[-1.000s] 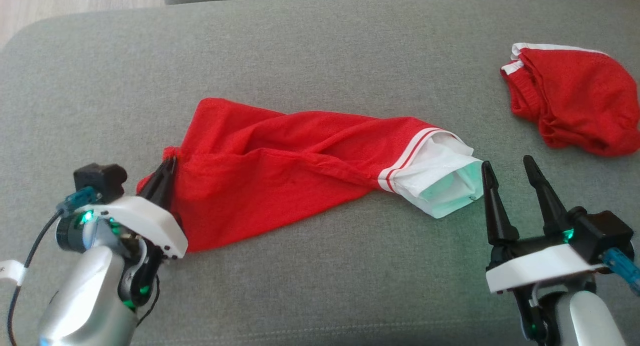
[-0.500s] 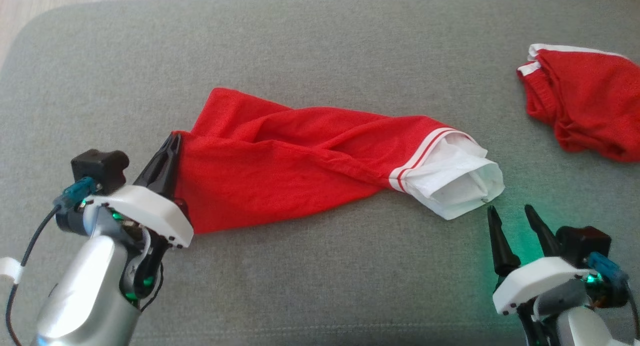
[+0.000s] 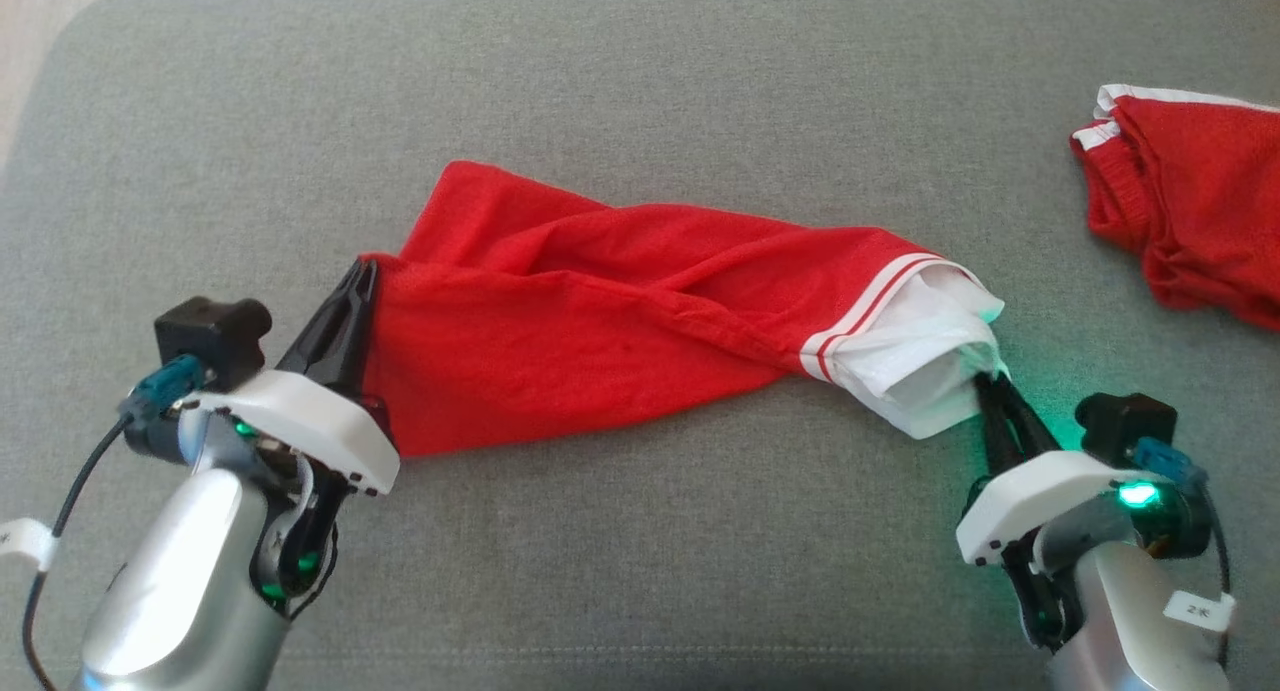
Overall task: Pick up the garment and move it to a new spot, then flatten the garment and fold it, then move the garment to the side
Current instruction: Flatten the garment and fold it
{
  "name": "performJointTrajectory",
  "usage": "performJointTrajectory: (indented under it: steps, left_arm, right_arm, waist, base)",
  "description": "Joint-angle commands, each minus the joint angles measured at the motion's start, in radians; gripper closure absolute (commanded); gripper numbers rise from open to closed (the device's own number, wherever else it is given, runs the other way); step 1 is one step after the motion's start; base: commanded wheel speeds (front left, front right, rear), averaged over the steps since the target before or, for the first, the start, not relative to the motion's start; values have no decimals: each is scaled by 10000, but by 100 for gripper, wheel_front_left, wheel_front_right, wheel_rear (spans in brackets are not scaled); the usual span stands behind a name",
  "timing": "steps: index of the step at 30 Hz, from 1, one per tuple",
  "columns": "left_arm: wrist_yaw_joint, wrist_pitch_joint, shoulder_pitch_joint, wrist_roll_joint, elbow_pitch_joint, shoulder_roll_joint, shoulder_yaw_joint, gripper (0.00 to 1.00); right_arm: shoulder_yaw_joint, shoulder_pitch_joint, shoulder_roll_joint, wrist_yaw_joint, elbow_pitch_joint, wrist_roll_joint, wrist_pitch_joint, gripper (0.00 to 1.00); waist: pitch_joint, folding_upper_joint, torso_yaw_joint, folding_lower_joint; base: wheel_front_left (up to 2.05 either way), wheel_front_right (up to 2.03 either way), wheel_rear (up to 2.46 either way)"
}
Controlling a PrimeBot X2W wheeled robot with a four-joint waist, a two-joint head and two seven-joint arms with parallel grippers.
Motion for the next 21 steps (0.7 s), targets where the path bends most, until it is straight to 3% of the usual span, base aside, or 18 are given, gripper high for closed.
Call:
performJointTrajectory:
  steps: [1, 8, 21]
  left_arm:
    - [88, -195, -327, 152, -410, 334, 438, 100]
    - [317, -748, -274, 328, -1109, 557, 692, 100]
    - [764, -800, -675, 704, -3447, 1218, 1181, 100]
  right_arm:
    - [177, -285, -39, -9, -256, 10, -237, 100]
    - [-185, -327, -39, -9, -1227, -302, -732, 100]
    - [-702, -996, -473, -9, -5794, -1046, -120, 100]
  waist:
    - [-32, 0, -9, 0]
    - [-183, 0, -121, 0]
    - [-802, 0, -211, 0]
  base:
    - [0, 0, 0]
    - [0, 0, 0]
    - [0, 0, 0]
